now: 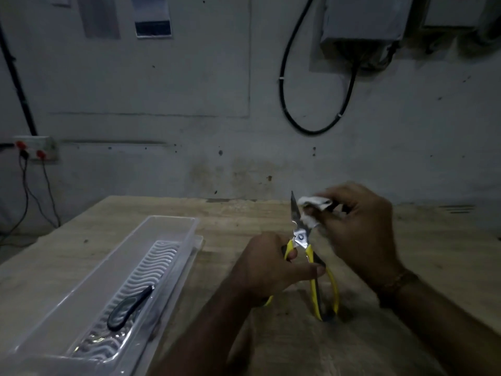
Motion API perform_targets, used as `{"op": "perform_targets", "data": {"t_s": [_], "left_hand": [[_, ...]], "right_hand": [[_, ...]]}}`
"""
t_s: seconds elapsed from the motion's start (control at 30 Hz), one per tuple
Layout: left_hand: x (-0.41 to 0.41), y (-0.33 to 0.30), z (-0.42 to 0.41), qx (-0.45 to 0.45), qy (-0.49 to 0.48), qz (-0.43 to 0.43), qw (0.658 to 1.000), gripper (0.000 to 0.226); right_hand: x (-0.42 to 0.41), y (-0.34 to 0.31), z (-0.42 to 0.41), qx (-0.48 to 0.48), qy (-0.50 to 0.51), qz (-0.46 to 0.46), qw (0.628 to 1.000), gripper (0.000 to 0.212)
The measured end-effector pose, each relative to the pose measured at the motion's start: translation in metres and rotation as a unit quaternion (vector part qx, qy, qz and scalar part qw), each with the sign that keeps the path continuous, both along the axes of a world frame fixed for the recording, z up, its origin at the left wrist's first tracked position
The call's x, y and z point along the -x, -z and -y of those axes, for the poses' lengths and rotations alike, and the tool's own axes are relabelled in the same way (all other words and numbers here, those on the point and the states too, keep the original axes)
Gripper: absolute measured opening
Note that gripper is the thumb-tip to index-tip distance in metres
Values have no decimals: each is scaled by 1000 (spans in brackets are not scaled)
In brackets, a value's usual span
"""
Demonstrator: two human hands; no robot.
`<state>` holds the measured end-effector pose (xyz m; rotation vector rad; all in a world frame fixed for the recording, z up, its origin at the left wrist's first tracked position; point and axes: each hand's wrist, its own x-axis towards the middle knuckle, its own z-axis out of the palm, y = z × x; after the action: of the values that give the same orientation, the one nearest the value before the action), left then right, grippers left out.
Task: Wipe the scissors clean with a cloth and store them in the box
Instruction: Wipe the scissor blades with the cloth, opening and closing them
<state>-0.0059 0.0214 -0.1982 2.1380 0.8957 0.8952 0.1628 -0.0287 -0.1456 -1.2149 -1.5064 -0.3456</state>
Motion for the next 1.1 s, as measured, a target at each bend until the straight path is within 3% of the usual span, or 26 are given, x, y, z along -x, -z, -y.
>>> {"op": "perform_targets", "data": {"t_s": [0.1, 0.2, 0.43, 0.57, 0.7, 0.8, 0.9, 0.97, 1.07, 1.1], "left_hand": [[1, 2, -3, -12, 7, -1, 1000, 47], [1, 2, -3, -37, -1, -14, 999, 57], [0, 3, -2, -29, -6, -10, 1000, 53], [0, 4, -4, -7, -18, -4, 1000, 59], [2, 3, -3, 32, -4, 31, 999, 62], [4, 2, -2, 85, 40, 74, 993, 52], [2, 5, -5, 90, 41, 66, 993, 61], [1, 6, -4, 95, 45, 68, 992, 66], [0, 7, -6, 107, 51, 60, 991, 64], [0, 7, -6, 110, 50, 54, 991, 63]], "right_hand": [[12, 14, -11, 29, 2, 64, 998, 11], [11, 20, -25, 22, 25, 47, 998, 10], [-13, -9, -57, -30, 101, -48, 993, 18], [-18, -12, -35, -39, 93, -191, 976, 22], [-28, 21, -37, 78, 116, -433, 891, 31], [-23, 38, -45, 260, -66, -576, 772, 35], [-10, 40, -47, 368, -229, -607, 666, 47], [-12, 34, -46, 393, -273, -602, 640, 36], [-9, 18, -37, 428, -376, -575, 587, 39], [-10, 17, -35, 435, -399, -552, 589, 30]]}}
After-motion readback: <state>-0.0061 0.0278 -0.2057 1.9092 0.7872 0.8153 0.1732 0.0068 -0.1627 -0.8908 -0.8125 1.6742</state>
